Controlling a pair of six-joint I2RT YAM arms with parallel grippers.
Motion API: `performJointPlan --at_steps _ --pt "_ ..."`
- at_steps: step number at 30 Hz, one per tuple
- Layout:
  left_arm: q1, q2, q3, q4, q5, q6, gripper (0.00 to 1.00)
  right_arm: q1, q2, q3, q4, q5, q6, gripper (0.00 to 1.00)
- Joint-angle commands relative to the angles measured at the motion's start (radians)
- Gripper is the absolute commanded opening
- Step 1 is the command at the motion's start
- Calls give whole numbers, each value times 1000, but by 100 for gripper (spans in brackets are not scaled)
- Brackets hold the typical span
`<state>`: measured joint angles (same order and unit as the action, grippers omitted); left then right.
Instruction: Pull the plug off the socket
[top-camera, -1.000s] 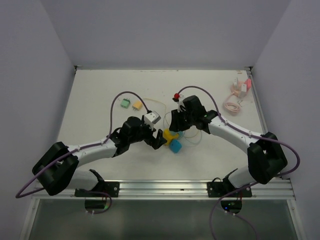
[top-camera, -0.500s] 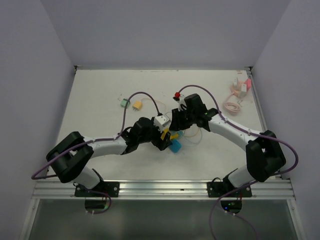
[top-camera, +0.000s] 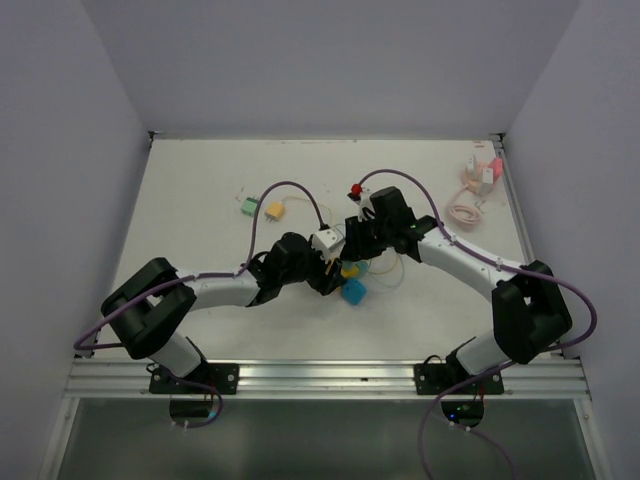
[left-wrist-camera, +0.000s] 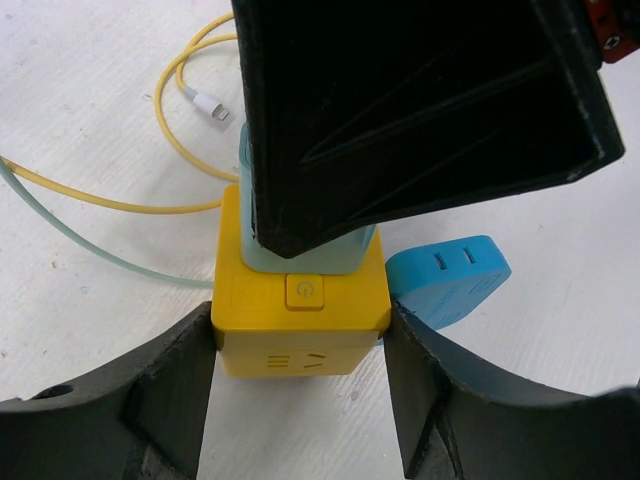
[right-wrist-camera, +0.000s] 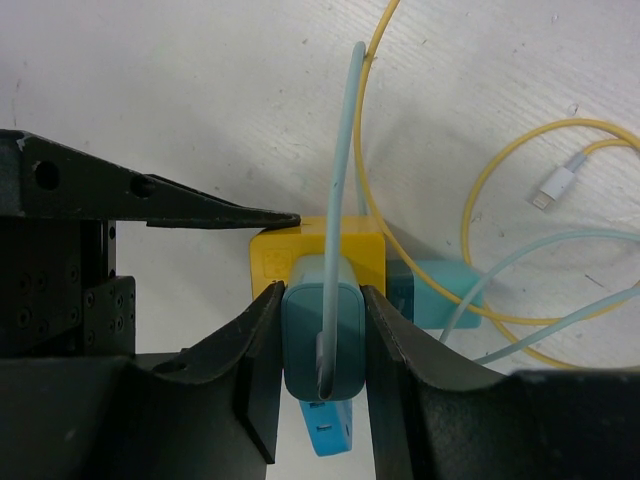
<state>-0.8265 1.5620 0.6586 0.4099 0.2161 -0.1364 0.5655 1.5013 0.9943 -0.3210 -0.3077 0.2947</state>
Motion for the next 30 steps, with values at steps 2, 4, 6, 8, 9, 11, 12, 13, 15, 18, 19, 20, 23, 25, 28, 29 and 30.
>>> performJointPlan --at_steps 2,4,6,8,9,11,12,13,15,18,19,20,23,25,28,29,30 --pt "-16 7 35 20 34 4 13 11 -29 46 -1 -51 23 0" --pt "-16 6 36 -3 37 1 0 10 -38 64 -16 -27 23 0" --pt "-16 6 47 -48 40 -3 0 11 -55 78 -29 -7 18 0" --pt "-17 10 65 -104 43 -5 0 10 -67 101 -46 21 12 0" --pt "-16 10 70 -124 42 -8 0 11 -76 107 -47 30 9 0" --pt "-17 4 73 -157 40 -12 0 11 -87 124 -53 48 8 0" --pt "-17 3 75 -167 34 -14 0 11 -95 127 -53 54 8 0" --pt "-17 0 79 -184 29 -20 0 10 -101 133 -55 59 9 0" --pt "-19 0 87 -218 23 -22 0 11 -108 139 -47 65 14 0" --pt "-17 13 96 -261 28 -23 0 11 -127 148 -38 68 24 0" --pt "-17 24 101 -273 29 -25 0 11 -133 155 -33 68 27 0" --pt "-17 30 110 -296 29 -23 0 11 -136 161 -33 71 27 0" --pt "-17 53 128 -339 34 -22 0 11 -141 185 -35 81 26 0" --pt "-17 70 136 -362 34 -19 0 11 -141 201 -36 90 20 0" --pt "-17 89 148 -396 40 -19 0 11 -138 217 -41 97 9 0" --pt "-17 93 154 -408 45 -19 0 11 -136 219 -43 101 6 0" --pt "-17 98 160 -437 46 -19 0 10 -133 221 -44 102 3 0"
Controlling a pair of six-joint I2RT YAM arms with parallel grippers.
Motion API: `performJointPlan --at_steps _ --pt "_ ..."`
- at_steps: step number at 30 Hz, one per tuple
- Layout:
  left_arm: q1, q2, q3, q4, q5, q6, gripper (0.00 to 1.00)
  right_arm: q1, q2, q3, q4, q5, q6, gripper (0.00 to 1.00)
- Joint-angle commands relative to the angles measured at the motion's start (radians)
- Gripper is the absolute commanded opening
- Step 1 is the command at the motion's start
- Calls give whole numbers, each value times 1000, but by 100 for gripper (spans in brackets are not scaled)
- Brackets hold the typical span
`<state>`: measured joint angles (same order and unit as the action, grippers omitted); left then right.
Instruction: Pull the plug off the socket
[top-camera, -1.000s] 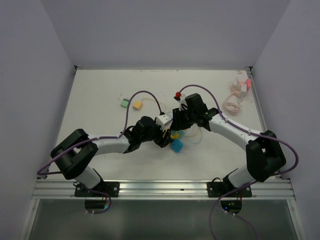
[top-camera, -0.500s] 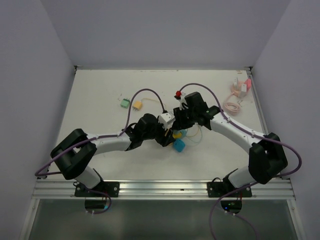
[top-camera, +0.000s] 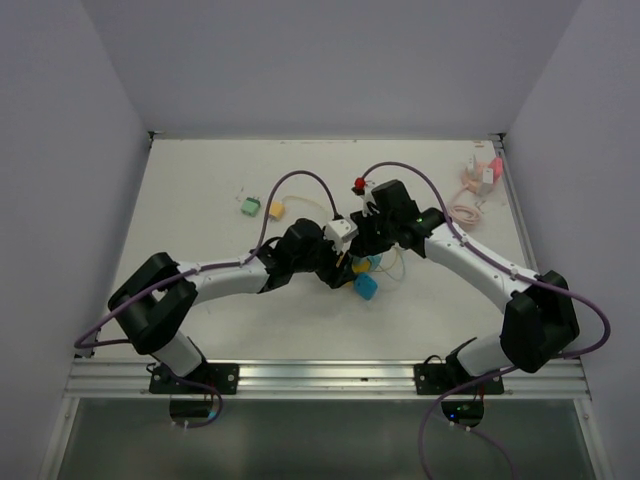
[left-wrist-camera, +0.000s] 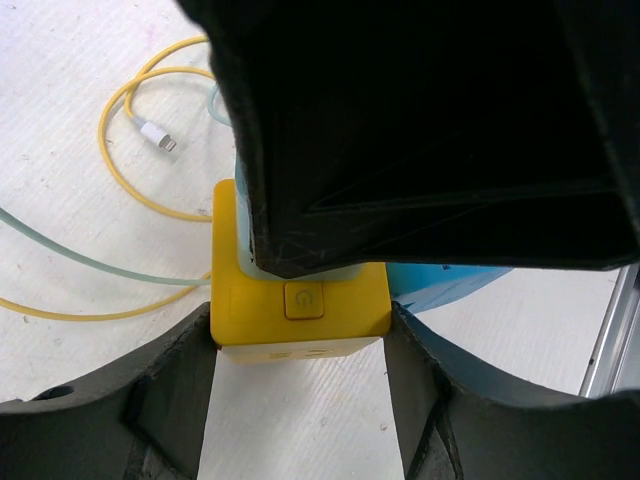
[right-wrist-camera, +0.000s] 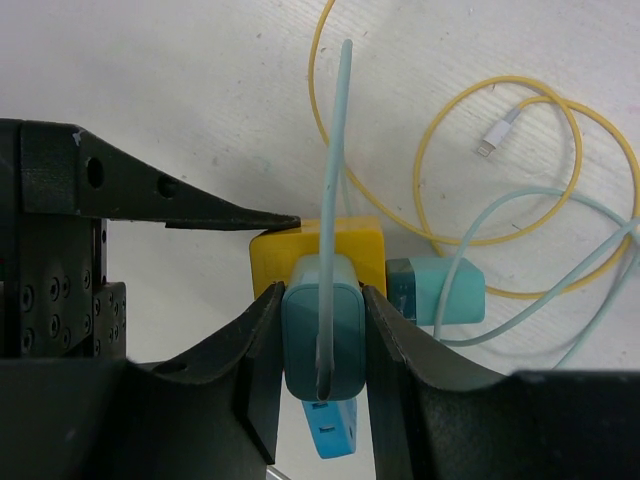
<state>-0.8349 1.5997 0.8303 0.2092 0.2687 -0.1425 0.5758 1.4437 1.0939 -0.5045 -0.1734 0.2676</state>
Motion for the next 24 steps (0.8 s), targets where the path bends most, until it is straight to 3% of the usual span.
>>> performJointPlan --at_steps 1,24 --pt "-9 66 -8 -252 -6 -12 0 -1 -72 121 138 -29 27 0" --pt "-7 11 36 -278 -37 -65 0 -45 -103 -3 187 -58 45 0"
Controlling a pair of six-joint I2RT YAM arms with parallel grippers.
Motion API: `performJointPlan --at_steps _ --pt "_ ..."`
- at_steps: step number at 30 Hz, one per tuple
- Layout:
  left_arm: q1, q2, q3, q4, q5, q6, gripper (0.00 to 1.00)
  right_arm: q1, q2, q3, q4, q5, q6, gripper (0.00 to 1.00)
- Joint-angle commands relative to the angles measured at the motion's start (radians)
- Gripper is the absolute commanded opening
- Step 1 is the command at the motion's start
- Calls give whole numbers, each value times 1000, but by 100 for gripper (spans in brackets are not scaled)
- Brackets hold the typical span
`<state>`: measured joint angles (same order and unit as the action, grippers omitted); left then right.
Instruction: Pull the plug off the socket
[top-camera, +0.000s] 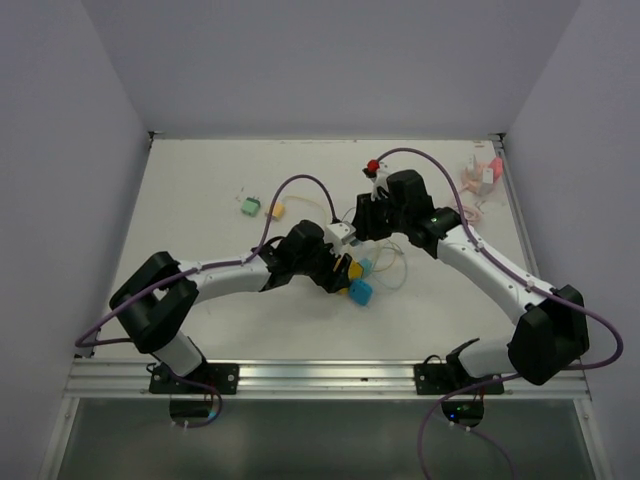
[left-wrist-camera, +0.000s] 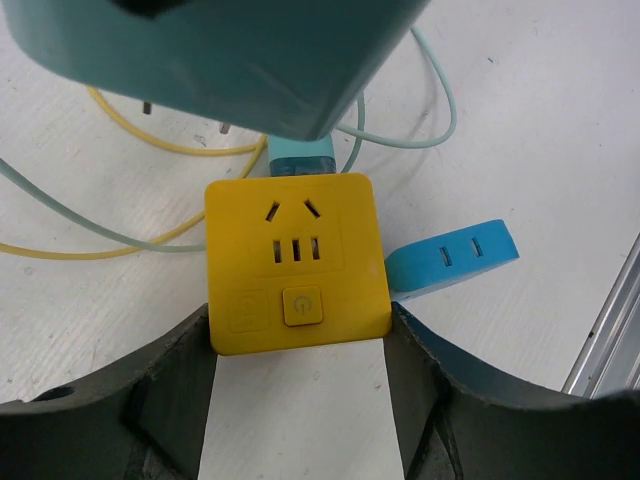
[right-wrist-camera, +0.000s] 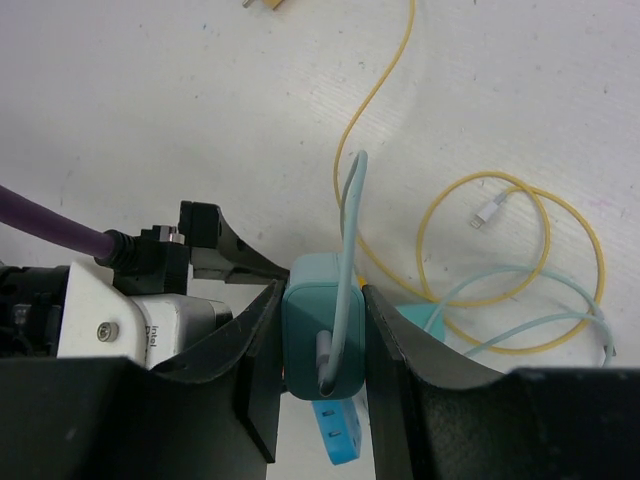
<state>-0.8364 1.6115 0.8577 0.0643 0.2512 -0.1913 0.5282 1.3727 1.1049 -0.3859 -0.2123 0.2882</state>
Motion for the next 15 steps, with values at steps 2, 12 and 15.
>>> performJointPlan --at_steps 2,12,15 --pt "-6 -13 4 -126 -30 -23 0 1 -37 -17 61 43 19 0" --pt "63 -154 -71 -96 -9 -50 0 -129 -11 -16 88 96 84 0" --pt "85 -214 -97 -92 -15 -59 0 -161 70 16 99 74 114 0"
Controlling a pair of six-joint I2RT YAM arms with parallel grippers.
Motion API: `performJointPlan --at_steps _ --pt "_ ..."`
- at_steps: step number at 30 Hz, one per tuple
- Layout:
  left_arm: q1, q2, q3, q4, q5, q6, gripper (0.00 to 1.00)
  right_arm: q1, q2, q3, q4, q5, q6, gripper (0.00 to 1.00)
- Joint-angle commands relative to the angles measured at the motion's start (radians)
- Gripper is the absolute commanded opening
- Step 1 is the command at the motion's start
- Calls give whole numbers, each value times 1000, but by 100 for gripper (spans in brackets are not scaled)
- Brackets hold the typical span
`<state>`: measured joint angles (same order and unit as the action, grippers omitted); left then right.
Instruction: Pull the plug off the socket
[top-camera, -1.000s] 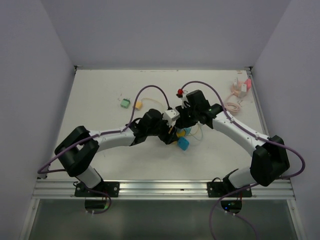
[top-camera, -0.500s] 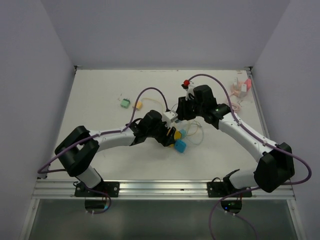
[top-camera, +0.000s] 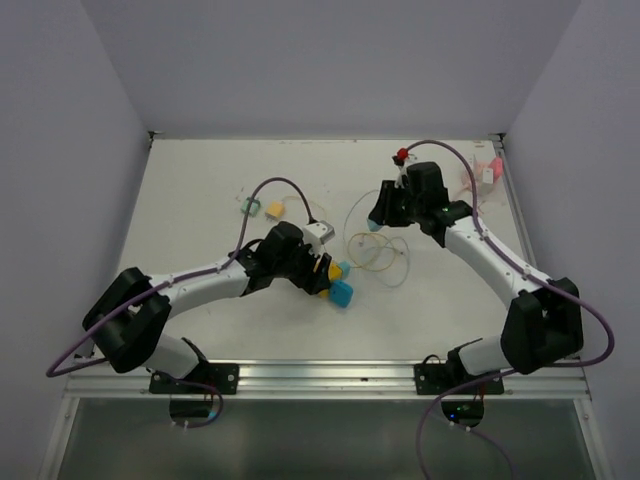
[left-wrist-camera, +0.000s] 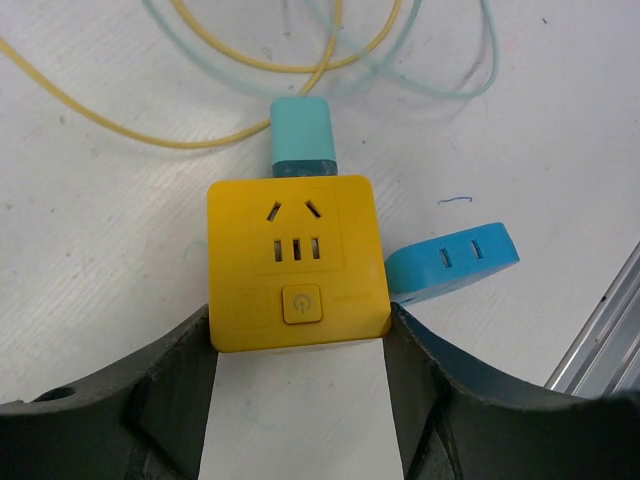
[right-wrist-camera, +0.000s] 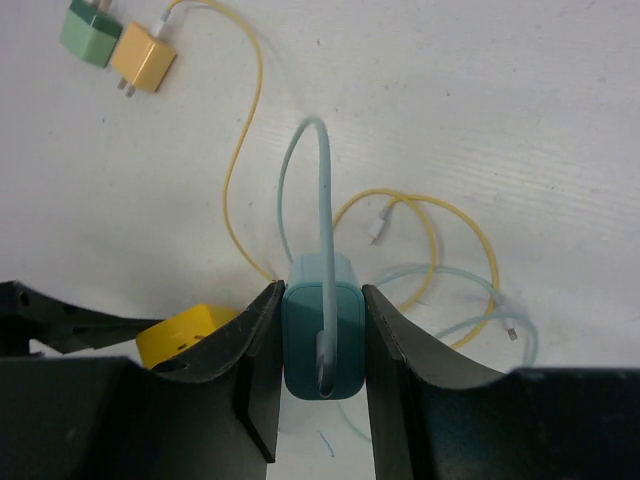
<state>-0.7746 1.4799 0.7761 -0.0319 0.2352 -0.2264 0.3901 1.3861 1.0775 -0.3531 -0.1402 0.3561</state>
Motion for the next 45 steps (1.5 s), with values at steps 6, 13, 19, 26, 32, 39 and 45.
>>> performJointPlan --at_steps 6,13,19,26,32,39,45 --pt "87 -182 -67 12 -8 -51 0 -31 269 94 195 -137 133 0" --pt "138 -251 -123 15 -30 -68 0 -31 436 150 273 -208 182 9" --pt "150 -267 -118 50 -85 -79 0 -31 449 173 214 -144 147 44" --pt "164 -239 -98 58 -116 -93 0 -31 371 156 115 -35 78 70" --pt "167 -210 -75 55 -129 -97 0 -23 246 128 54 11 14 77" --pt "175 -173 -28 44 -154 -99 0 90 67 68 25 -45 -144 77" --pt "181 -152 2 47 -152 -96 0 234 2 7 61 -139 -204 77"
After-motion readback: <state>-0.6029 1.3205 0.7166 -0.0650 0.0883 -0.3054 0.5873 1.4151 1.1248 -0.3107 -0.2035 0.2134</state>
